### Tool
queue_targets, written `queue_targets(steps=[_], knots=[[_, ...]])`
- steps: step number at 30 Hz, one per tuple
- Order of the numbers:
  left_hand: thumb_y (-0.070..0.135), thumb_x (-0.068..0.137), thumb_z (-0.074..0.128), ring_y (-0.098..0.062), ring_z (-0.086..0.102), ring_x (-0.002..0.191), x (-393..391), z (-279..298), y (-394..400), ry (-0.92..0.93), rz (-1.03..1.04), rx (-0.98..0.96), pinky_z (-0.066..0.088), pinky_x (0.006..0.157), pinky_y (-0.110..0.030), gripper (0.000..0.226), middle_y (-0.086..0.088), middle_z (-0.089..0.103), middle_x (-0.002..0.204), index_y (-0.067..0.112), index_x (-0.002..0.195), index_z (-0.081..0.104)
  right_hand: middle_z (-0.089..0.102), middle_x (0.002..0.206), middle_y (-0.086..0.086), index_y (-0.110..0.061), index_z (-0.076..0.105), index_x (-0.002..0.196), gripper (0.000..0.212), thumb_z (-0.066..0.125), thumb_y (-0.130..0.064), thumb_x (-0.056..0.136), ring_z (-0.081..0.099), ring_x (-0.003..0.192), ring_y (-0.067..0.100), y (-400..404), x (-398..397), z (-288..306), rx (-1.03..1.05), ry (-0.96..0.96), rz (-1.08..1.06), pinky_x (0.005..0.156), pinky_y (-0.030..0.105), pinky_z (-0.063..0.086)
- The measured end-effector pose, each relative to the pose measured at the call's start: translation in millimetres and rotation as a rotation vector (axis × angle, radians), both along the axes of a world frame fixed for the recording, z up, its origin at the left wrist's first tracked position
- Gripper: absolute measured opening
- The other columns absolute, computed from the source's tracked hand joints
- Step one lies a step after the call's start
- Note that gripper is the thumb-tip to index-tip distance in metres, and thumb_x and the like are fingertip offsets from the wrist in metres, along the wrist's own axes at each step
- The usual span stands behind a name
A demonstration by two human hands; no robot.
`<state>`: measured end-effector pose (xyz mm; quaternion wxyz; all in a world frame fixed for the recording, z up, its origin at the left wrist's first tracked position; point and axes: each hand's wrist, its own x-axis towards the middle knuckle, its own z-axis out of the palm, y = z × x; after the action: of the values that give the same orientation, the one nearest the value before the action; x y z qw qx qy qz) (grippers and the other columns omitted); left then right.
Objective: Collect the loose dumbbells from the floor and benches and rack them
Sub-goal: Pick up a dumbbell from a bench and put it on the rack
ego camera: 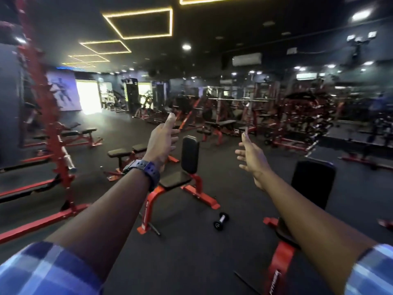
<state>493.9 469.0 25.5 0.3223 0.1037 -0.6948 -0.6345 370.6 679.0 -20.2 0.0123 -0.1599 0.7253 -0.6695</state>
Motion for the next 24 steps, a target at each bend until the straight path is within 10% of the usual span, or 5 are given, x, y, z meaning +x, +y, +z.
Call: queue_targets(steps=[12,16,24], knots=[[0.063,0.096,0.043,-0.021,0.060,0.101,-52.6,-98.9,99.4,-0.191,-0.153,0.039,0.052,0.091,-0.041,0.056,-0.008,0.065,0.122,0.015,0.119,0.061,0.067,0.104,0.000,-0.027,0.059,0.091,0.052,0.039,-0.075,0.088,0.061,0.090,0.017,110.3,-1.2,-101.4,0.048,-0.216,-0.202,0.092,0.043,0.053],[0.060,0.098,0.043,-0.015,0.054,0.085,-62.7,-149.2,127.2,-0.276,-0.244,0.108,0.043,0.065,-0.025,0.052,-0.004,0.061,0.109,0.015,0.115,0.061,0.070,0.112,0.015,-0.012,0.065,0.106,0.066,0.039,-0.070,0.092,0.067,0.100,0.033,142.2,17.3,-151.1,0.062,-0.328,-0.319,0.100,0.051,0.051],[0.064,0.098,0.037,-0.018,0.061,0.103,-85.5,-155.8,194.4,-0.297,-0.532,0.151,0.046,0.088,-0.036,0.057,0.001,0.064,0.114,0.017,0.122,0.061,0.064,0.127,0.024,-0.006,0.061,0.117,0.071,0.038,-0.069,0.093,0.059,0.119,0.041,218.0,64.1,-164.3,-0.020,-0.356,-0.648,0.102,0.059,0.047]])
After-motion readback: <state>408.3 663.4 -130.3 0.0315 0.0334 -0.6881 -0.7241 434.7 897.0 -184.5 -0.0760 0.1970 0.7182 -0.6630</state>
